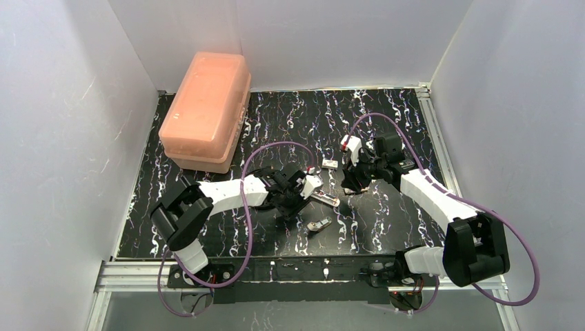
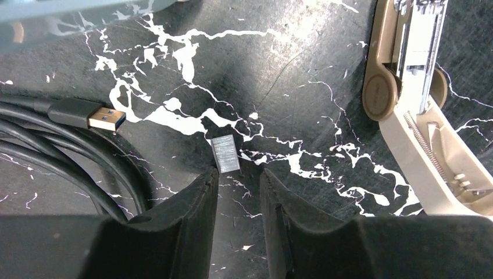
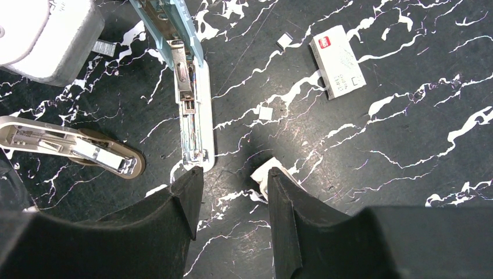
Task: Load the staples into the stapler
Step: Pick up the staple from the center of the board.
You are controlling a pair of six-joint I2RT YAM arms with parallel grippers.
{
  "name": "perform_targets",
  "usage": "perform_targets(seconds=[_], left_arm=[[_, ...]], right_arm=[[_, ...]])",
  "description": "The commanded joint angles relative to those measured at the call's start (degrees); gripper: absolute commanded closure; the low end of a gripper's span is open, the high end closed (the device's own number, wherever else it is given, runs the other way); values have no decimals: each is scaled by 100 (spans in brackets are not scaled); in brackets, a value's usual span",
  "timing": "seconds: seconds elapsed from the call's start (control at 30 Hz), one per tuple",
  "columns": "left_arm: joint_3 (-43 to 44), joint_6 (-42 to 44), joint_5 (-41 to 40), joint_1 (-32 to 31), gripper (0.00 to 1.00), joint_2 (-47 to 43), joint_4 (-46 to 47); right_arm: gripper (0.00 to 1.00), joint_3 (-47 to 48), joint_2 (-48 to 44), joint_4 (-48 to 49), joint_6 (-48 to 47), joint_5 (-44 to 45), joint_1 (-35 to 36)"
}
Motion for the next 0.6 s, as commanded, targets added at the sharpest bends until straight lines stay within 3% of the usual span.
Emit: perform_targets(seconds=[0.0,0.27,0.57], left_arm=[[-35,-39,-249,-88,70,131,38],[-16,-12,-460,-102,70,276,66],[-72,14,-447,-95,81,296,58]], right_arm=[[47,-21,-127,163,-58,-53,-43],[47,-38,-147,166,-58,-102,-59],[47,-38,-162,149,-58,-137,-77]])
